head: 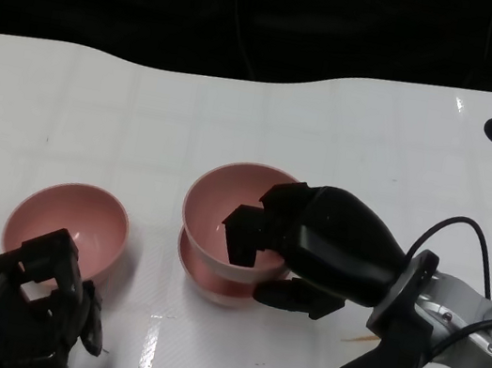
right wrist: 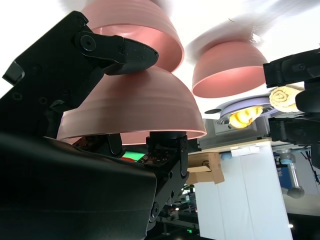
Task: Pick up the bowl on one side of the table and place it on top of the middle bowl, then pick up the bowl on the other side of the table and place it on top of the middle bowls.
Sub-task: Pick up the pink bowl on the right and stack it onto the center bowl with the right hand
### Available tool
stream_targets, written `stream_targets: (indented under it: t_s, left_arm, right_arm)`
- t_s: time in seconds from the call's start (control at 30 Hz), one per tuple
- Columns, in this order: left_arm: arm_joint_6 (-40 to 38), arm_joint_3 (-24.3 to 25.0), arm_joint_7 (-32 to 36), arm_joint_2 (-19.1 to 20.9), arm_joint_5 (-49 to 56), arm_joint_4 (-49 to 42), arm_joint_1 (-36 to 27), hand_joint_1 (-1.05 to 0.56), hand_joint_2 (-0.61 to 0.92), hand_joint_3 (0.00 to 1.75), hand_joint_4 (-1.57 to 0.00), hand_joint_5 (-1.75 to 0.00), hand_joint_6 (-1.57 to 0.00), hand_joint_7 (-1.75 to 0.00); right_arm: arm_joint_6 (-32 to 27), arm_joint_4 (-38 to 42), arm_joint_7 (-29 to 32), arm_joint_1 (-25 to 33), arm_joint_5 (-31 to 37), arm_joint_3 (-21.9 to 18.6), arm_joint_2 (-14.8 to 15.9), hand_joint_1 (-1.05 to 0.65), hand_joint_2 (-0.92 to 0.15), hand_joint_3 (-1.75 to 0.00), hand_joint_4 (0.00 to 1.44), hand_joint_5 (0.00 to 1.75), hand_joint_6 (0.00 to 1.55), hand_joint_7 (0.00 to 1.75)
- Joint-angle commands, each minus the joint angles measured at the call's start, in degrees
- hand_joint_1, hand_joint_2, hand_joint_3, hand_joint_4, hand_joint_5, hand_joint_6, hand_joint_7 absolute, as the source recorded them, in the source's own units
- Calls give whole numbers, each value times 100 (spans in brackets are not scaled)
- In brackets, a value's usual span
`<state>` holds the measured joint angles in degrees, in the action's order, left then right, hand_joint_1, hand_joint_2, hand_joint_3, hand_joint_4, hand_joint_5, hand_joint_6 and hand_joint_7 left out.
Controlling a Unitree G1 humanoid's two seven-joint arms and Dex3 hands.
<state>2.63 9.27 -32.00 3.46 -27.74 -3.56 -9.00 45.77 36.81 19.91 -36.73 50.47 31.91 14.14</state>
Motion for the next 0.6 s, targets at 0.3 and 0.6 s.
stream_targets:
  t_s: [0.3, 0.6]
  left_arm:
    - [101, 42, -22, -6, -3, -23, 17, -1, 44, 145, -91, -175, -79, -175]
    - [125, 29, 19, -6, 59, 7, -5, -1, 45, 145, -91, -175, -78, -175]
  right_arm:
    - [106, 336, 260, -265, 91, 168, -10, -18, -58, -85, 90, 175, 58, 175]
    - [116, 614, 598, -290, 288, 372, -38, -20, -63, -78, 91, 175, 65, 162]
